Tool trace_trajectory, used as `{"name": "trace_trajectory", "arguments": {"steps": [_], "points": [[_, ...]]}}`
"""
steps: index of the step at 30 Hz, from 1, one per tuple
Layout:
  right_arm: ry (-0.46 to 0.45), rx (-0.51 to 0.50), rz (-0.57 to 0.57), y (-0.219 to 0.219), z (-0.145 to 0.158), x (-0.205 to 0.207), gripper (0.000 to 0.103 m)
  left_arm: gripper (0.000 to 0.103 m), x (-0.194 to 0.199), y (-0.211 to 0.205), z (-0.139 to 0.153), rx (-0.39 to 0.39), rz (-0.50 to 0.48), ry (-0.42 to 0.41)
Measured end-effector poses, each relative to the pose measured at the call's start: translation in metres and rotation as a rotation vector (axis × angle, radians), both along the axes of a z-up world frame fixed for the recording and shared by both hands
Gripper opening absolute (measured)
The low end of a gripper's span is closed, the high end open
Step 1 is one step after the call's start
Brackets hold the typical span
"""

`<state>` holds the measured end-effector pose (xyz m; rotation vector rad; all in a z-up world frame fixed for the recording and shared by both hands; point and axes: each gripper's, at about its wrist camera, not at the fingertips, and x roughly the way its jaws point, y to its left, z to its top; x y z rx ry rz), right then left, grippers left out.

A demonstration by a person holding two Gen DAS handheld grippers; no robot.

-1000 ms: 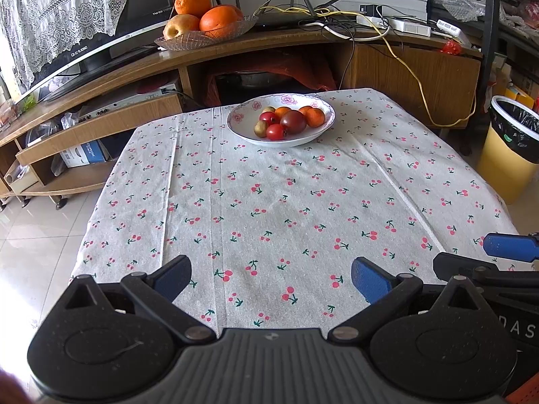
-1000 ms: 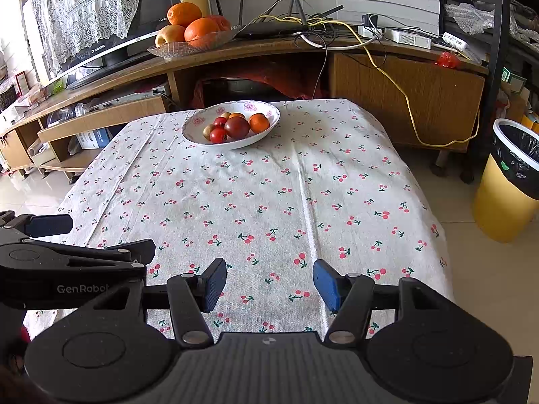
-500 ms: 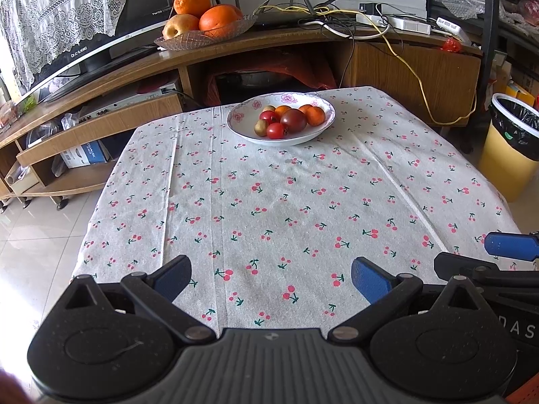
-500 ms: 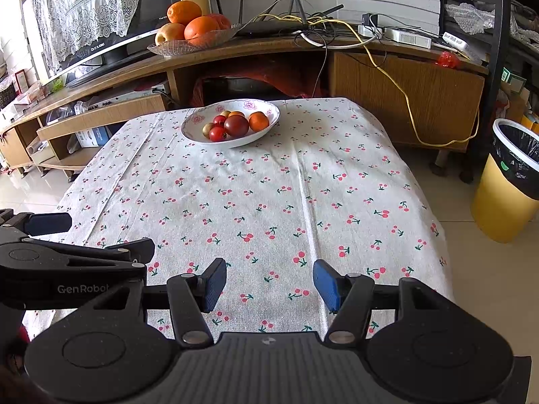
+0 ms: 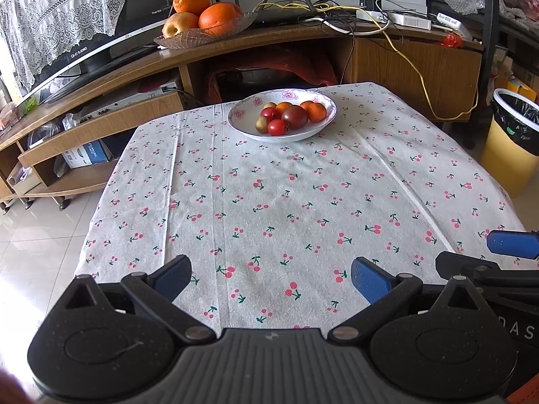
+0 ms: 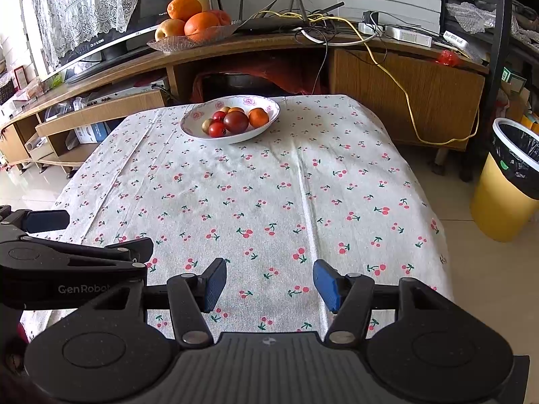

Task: Organize fruits

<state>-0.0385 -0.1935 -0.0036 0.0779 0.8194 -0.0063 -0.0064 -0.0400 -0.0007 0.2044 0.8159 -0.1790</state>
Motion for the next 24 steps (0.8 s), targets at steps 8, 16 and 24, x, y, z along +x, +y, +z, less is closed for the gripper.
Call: {"name": "trace_trajectory", "arguments": {"steps": [8, 16, 24], "points": [[0.003, -0.004, 0.0, 0.0003, -0.0005, -0.0004, 0.053, 0.103, -0.0006, -0.0006, -0.0008, 0.005, 0.0, -0.003], [0.004, -0.005, 0.0, 0.0006, -0.0003, -0.0008, 0.053, 0.103, -0.0009, -0.0013, -0.0007, 0.011, 0.0, -0.005], [0.007, -0.005, 0.0, 0.0006, -0.0006, -0.0004, 0.053, 0.103, -0.0016, -0.002, -0.0008, 0.016, 0.0, -0.007]]}}
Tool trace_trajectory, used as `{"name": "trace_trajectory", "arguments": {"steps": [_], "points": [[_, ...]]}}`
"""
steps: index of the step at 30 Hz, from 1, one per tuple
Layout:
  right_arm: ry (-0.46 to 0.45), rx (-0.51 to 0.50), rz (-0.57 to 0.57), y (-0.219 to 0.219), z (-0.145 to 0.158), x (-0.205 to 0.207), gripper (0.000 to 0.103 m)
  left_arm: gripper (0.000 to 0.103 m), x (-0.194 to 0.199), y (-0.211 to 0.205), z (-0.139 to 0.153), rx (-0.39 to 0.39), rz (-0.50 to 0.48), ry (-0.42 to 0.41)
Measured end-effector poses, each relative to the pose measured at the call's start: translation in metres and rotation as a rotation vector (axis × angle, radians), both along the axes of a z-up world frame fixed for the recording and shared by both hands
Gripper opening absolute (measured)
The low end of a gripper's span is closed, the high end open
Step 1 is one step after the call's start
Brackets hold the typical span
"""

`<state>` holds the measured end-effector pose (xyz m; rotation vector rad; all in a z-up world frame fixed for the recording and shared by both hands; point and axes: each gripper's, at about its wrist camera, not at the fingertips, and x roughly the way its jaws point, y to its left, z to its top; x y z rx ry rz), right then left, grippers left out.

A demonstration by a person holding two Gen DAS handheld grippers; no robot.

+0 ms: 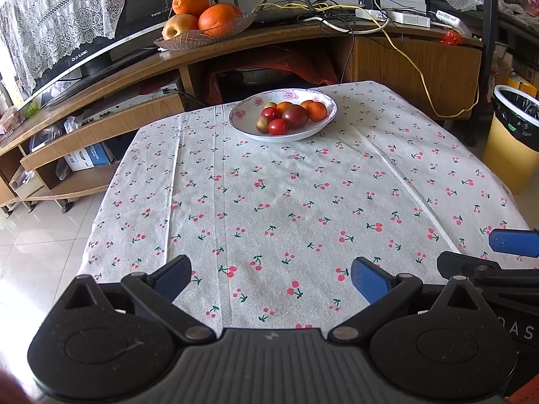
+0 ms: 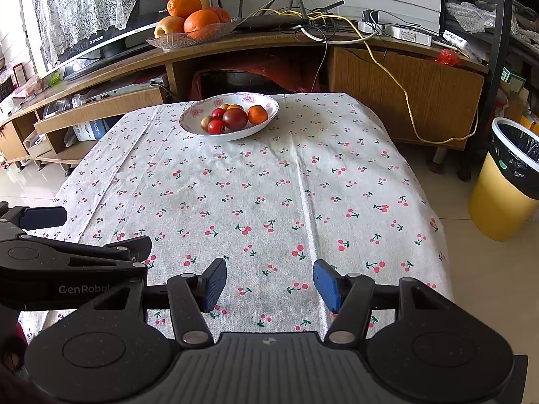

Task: Organize fruits

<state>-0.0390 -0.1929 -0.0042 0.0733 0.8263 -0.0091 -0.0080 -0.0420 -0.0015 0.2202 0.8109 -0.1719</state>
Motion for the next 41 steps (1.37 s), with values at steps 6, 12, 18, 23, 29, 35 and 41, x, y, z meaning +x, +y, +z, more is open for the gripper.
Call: {"name": "trace_trajectory", "arguments": {"steps": [6, 12, 18, 23, 29, 35, 41], "points": [[0.001, 0.0, 0.0, 0.0001, 0.0001, 0.0, 0.053, 0.103, 0.0, -0.0004, -0.0002, 0.002, 0.0, -0.001], [0.0, -0.002, -0.001, 0.0003, -0.0003, -0.0008, 0.053, 0.103, -0.0002, -0.0003, -0.0003, 0.003, 0.0, -0.002], [0.0, -0.002, 0.0, 0.0005, -0.0001, -0.0003, 0.053, 0.103, -0.0011, 0.0001, -0.0002, 0.006, 0.0, -0.006], [0.0, -0.001, -0.001, 0.0002, 0.0002, -0.0001, 0.053, 0.103, -0.0018, -0.0002, 0.0003, 0.009, 0.0, -0.011], [0.0, -0.001, -0.001, 0.0004, 0.0, -0.0003, 0.053, 0.103, -0.0021, -0.001, 0.0006, 0.013, 0.001, -0.016], [0.0, -0.002, 0.0, 0.0003, 0.0, -0.0005, 0.053, 0.103, -0.0025, -0.0009, 0.0011, 0.014, 0.004, -0.02], [-0.002, -0.001, -0.001, 0.0009, 0.0006, -0.0004, 0.053, 0.103, -0.0028, -0.0009, 0.0015, 0.013, 0.007, -0.027]]}}
